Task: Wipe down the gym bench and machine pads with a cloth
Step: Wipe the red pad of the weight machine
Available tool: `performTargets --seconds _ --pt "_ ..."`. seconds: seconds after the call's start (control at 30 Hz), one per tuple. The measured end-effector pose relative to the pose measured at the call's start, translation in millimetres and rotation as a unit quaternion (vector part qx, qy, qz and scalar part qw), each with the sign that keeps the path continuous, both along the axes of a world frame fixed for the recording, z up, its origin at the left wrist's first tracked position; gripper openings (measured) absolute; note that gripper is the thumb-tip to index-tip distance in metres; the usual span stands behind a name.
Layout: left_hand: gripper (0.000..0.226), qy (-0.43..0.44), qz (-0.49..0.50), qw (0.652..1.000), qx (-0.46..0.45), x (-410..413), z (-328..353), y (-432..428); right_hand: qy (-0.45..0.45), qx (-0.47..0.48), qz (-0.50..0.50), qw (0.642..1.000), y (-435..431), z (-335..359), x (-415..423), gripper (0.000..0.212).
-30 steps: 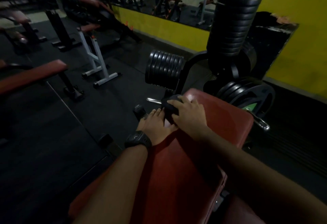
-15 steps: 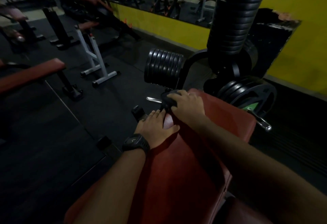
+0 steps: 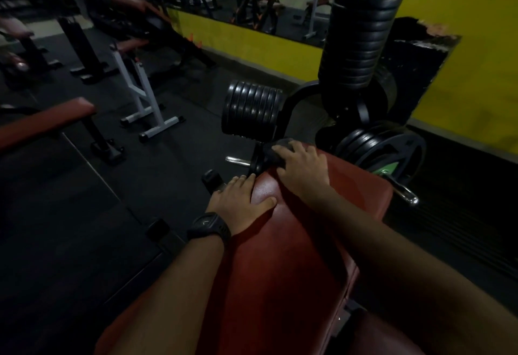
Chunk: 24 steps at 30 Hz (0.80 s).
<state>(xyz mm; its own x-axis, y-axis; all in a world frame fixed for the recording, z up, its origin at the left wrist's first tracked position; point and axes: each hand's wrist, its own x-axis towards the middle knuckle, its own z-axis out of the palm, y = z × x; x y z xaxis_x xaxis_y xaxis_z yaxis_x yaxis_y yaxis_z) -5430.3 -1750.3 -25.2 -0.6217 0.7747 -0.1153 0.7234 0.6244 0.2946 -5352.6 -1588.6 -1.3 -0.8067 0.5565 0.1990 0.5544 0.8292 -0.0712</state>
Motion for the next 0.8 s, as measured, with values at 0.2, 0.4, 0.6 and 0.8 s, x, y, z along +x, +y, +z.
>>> performTargets --seconds 0.2,0.4,0.6,0.8 --pt "0.094 0.015 -0.002 1.000 -0.005 1.9 1.1 -1.2 -0.006 -0.029 -0.210 0.977 19.3 0.8 29.2 0.064" --pt "0.081 0.063 -0.032 0.997 0.000 4.0 2.4 2.6 0.011 -0.001 -0.082 0.997 -52.9 -4.0 46.8 0.058" --pt "0.068 0.016 -0.023 0.999 -0.016 19.4 3.3 2.3 -0.021 -0.039 -0.147 0.988 -6.3 7.2 65.3 0.064" --pt "0.063 0.044 -0.020 0.998 -0.028 23.4 4.5 15.7 -0.008 -0.031 -0.121 0.992 -61.3 5.7 87.3 0.057"
